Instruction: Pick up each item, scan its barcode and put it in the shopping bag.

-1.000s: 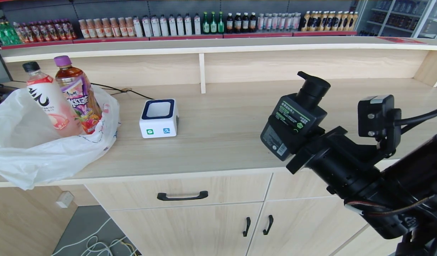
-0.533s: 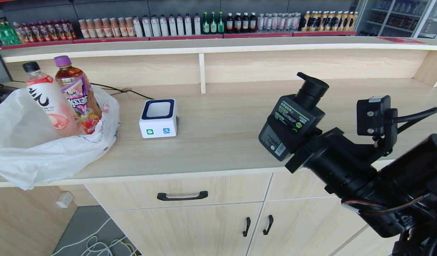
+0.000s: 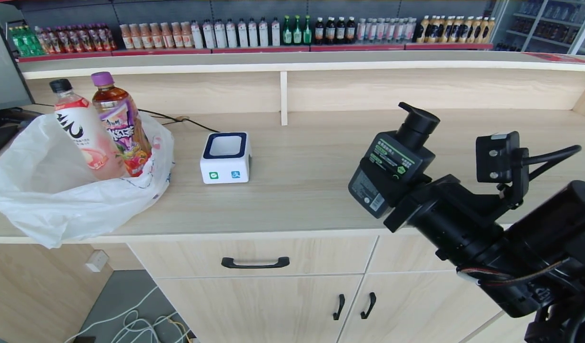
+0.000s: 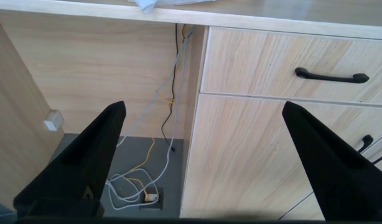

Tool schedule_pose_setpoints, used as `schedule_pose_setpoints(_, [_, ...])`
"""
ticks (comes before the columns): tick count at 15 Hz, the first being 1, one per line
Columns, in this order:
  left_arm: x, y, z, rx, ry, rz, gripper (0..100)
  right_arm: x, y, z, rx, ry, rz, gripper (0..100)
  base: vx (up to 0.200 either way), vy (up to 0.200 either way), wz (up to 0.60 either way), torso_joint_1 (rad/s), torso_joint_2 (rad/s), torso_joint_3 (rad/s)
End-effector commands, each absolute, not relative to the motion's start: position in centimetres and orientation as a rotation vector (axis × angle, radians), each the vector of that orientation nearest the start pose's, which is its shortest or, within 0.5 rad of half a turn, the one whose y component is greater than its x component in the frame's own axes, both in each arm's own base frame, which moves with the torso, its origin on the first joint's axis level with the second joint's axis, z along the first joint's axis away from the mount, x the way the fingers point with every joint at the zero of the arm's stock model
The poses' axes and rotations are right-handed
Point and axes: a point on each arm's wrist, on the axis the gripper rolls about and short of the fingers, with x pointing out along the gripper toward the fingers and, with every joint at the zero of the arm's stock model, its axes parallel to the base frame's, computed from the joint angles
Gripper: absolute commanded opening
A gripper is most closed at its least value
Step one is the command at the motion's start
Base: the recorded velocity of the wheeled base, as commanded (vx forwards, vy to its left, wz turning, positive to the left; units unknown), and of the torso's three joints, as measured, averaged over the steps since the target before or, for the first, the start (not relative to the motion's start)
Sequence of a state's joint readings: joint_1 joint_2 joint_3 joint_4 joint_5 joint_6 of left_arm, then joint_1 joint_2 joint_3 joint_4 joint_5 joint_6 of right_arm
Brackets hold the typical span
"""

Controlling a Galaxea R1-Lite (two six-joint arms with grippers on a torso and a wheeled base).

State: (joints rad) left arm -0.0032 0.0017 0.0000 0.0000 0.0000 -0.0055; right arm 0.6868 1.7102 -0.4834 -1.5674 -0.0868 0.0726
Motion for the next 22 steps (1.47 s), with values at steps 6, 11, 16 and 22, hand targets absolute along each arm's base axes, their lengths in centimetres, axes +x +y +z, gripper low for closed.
schedule_pose_setpoints(6, [-2.3,0.0,7.6,-0.006,0.002,-0.002,100,21.3,16.3,19.3,0.205,-0.303,0.580,0,0.000,0.000,0.00,0.000,0.00,0.000])
schedule_pose_setpoints(11, [-2.3,0.0,7.6,-0.006,0.002,-0.002,100,21.3,16.2,19.3,0.212,-0.301,0.579,0,0.000,0.080,0.00,-0.001,0.00,0.001])
schedule_pose_setpoints(16, [-2.3,0.0,7.6,-0.008,0.002,-0.002,100,21.2,16.2,19.4,0.220,-0.304,0.582,0,0.000,0.200,0.00,0.000,0.01,0.002])
schedule_pose_setpoints(22, [-2.3,0.0,7.6,-0.006,0.002,-0.002,100,21.1,15.7,19.9,0.220,-0.325,0.568,0,0.000,0.200,0.00,0.002,0.00,0.005])
